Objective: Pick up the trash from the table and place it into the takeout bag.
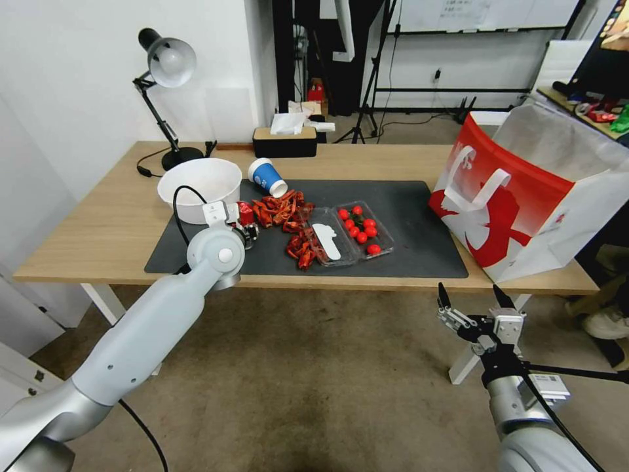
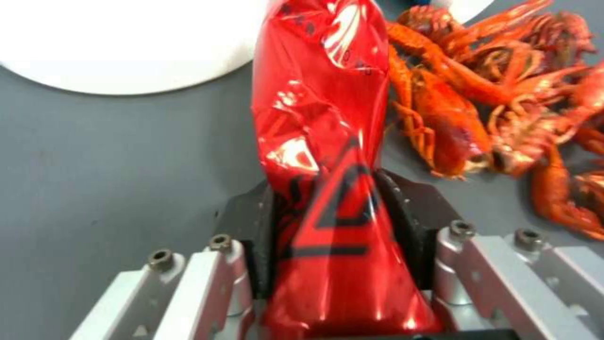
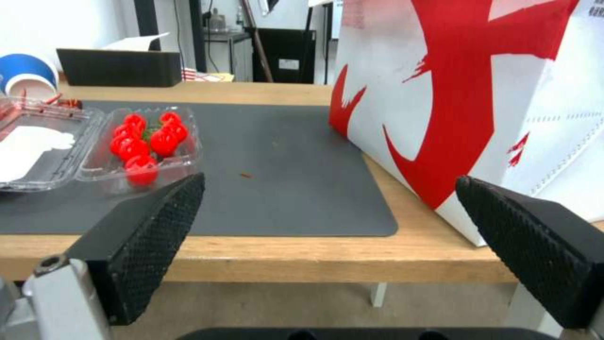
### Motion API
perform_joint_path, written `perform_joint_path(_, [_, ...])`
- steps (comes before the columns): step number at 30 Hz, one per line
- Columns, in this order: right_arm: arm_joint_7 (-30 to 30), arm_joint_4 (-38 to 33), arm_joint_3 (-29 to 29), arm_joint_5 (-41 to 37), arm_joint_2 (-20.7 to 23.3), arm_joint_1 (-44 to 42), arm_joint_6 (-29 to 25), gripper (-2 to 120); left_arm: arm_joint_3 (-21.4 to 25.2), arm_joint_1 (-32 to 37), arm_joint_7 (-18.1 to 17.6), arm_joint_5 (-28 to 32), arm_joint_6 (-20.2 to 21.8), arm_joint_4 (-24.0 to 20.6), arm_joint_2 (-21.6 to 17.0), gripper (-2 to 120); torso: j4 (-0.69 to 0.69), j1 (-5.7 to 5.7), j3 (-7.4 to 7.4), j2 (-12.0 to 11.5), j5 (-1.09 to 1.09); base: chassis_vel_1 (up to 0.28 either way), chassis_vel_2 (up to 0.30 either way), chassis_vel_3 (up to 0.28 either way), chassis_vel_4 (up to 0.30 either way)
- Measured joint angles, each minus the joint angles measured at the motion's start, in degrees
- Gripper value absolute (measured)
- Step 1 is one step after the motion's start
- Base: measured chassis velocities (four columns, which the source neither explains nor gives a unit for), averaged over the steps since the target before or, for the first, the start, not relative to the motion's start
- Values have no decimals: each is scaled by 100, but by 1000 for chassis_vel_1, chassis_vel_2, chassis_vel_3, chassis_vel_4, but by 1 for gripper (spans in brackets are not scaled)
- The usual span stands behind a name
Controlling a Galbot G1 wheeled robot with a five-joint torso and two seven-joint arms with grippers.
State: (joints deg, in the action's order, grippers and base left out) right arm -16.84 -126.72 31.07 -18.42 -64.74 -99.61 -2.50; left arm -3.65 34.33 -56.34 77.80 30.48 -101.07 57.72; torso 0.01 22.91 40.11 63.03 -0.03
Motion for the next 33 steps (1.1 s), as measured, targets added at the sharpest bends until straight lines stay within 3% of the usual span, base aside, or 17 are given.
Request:
perform_joint_path(3, [2, 3, -1, 0, -7, -1, 0, 100, 104, 91, 57, -147, -32, -299, -72, 31, 0, 1, 0, 0, 0, 0, 0, 0, 0])
perform_joint_path(6, [5, 12, -18, 5, -28, -5, 0, 100, 236, 147, 339, -359, -156, -667, -202, 26, 1, 0, 0, 0, 3, 0, 0, 0, 0])
perform_joint_path(9, [9, 15, -49, 38, -44, 9, 0, 100, 275, -35, 975, -497, -442, -1005, -324, 26, 2, 0, 0, 0, 3, 0, 0, 0, 0])
perform_joint_path(11, [9, 15, -52, 40, -44, 10, 0, 100, 267, -76, 1058, -501, -481, -1021, -324, 26, 2, 0, 0, 0, 2, 0, 0, 0, 0])
perform_joint_path(13, [8, -1, -67, 63, -47, 18, 0, 100, 56, -513, 1589, -643, -749, -999, -242, 26, 0, 0, 0, 0, 3, 0, 0, 0, 0])
perform_joint_path(14, [8, -1, -67, 63, -47, 18, 0, 100, 56, -513, 1589, -643, -749, -999, -242, 26, 0, 0, 0, 0, 3, 0, 0, 0, 0])
perform_joint_path(16, [4, -27, -55, 69, -46, 11, 0, 100, -291, -1062, 2108, -926, -1049, -785, -110, 26, -1, 0, 0, 0, 3, 0, 0, 0, 0])
perform_joint_path(22, [-4, -44, -24, 77, -46, -21, -1, 100, -771, -1783, 2497, -1048, -1277, -464, 161, 26, 0, 0, 0, 0, 1, 0, 0, 0, 0])
perform_joint_path(24, [-12, -54, -8, 108, -76, -37, -5, 100, -1368, -2642, 2792, -1051, -1483, 47, 565, 26, 0, 0, 0, 0, 5, 0, 0, 0, 0])
perform_joint_path(25, [-12, -54, -8, 108, -76, -37, -5, 100, -1368, -2642, 2792, -1051, -1483, 47, 565, 26, 0, 0, 0, 0, 5, 0, 0, 0, 0])
perform_joint_path(28, [-26, -85, -4, 166, -147, -56, -6, 100, -2177, -3540, 3072, -971, -1605, 701, 1226, 26, 0, 2, 1, 0, 6, 0, 0, 0, 0])
perform_joint_path(29, [-26, -85, -4, 166, -147, -56, -6, 100, -2177, -3540, 3072, -971, -1605, 701, 1226, 26, 0, 2, 1, 0, 6, 0, 0, 0, 0])
perform_joint_path(31, [-32, -124, -1, 182, -171, -76, -7, 100, -2505, -3941, 3161, -918, -1566, 1061, 1803, 26, -3, 1, 0, 0, 4, 0, 0, 0, 0])
perform_joint_path(33, [-35, -124, 7, 188, -174, -83, -6, 100, -2575, -4038, 3193, -912, -1549, 1189, 1977, 26, -2, 1, 0, 0, 5, 0, 0, 0, 0])
